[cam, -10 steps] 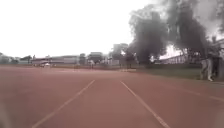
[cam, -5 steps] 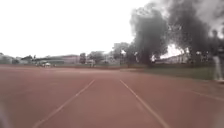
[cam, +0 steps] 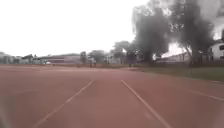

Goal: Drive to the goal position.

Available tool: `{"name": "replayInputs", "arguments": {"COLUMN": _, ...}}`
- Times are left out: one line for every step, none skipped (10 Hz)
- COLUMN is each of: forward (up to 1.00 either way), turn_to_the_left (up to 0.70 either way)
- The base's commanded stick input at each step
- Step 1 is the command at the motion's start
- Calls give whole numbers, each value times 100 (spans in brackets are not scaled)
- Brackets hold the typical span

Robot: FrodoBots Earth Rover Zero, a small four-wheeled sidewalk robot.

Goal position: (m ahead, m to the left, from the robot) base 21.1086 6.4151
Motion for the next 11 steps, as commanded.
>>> {"name": "replayInputs", "arguments": {"forward": 70, "turn_to_the_left": 0}}
{"name": "replayInputs", "arguments": {"forward": 70, "turn_to_the_left": 0}}
{"name": "replayInputs", "arguments": {"forward": 70, "turn_to_the_left": 0}}
{"name": "replayInputs", "arguments": {"forward": 70, "turn_to_the_left": 0}}
{"name": "replayInputs", "arguments": {"forward": 70, "turn_to_the_left": 0}}
{"name": "replayInputs", "arguments": {"forward": 70, "turn_to_the_left": 0}}
{"name": "replayInputs", "arguments": {"forward": 70, "turn_to_the_left": 0}}
{"name": "replayInputs", "arguments": {"forward": 70, "turn_to_the_left": 0}}
{"name": "replayInputs", "arguments": {"forward": 70, "turn_to_the_left": 0}}
{"name": "replayInputs", "arguments": {"forward": 70, "turn_to_the_left": 0}}
{"name": "replayInputs", "arguments": {"forward": 70, "turn_to_the_left": 0}}
